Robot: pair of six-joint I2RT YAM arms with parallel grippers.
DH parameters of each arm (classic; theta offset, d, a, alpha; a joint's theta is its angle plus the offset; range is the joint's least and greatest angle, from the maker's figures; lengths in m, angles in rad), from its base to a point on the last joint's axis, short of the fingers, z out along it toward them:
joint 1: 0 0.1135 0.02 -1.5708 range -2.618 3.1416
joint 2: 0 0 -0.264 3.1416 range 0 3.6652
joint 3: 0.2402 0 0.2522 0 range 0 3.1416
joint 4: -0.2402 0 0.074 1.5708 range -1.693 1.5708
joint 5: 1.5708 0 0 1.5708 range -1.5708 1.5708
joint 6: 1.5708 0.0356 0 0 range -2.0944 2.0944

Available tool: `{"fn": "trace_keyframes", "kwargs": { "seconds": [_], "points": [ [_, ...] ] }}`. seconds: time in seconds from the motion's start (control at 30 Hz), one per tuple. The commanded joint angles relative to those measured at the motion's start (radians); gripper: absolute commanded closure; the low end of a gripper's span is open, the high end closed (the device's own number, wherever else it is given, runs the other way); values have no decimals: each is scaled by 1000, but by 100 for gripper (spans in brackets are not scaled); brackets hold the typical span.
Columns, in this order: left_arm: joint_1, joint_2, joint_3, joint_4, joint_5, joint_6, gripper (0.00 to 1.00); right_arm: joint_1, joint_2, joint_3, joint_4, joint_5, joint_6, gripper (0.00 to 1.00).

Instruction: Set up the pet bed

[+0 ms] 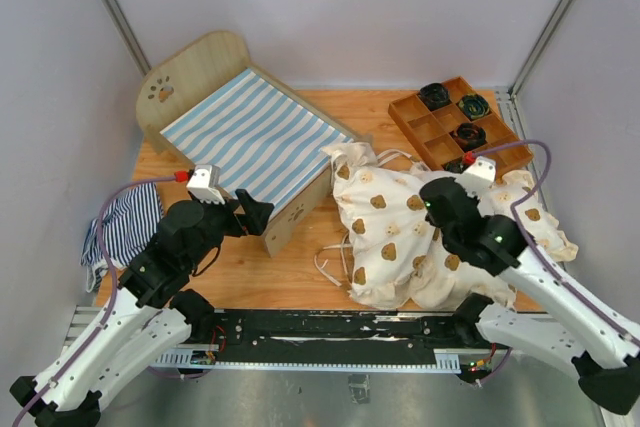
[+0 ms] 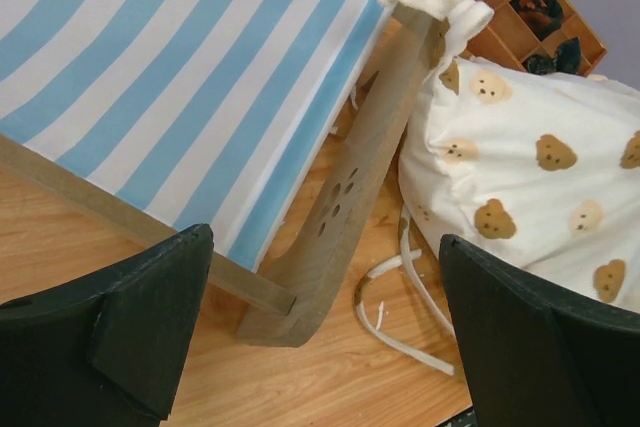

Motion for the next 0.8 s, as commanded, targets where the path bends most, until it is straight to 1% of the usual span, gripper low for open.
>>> {"fn": "trace_keyframes", "kwargs": {
  "seconds": [0.0, 0.1, 0.2, 0.3, 0.4, 0.47, 0.53, 0.6, 0.67, 0.77],
  "points": [
    [-11, -8, -11, 63, 33, 21, 1, -9, -124, 116, 124, 14, -431, 100],
    [-11, 14, 11, 96, 78, 7, 2, -10, -182, 190, 199, -97, -643, 100],
    [-11, 65, 102, 105, 102, -11, 3, -10, -194, 282, 257, -267, -816, 100],
    [-11, 145, 254, 33, 79, 0, 6, -9, -164, 366, 274, -500, -943, 100],
    [-11, 233, 432, -80, 1, 22, 7, -9, -101, 440, 216, -749, -1028, 100],
    [-11, 257, 494, -101, 2, 25, 7, -9, -50, 474, 169, -917, -1061, 100],
    [-11, 263, 508, -79, 45, 18, 7, -8, -24, 482, 150, -1006, -1091, 100],
    [-11, 268, 497, -46, 89, -19, 7, -9, -4, 484, 131, -1058, -1101, 100],
    [-11, 282, 474, 2, 202, -43, 7, -9, 5, 472, 112, -1117, -1105, 100],
    [-11, 313, 425, 96, 378, -78, 7, -8, -18, 403, 115, -1208, -1103, 100]
  ]
}}
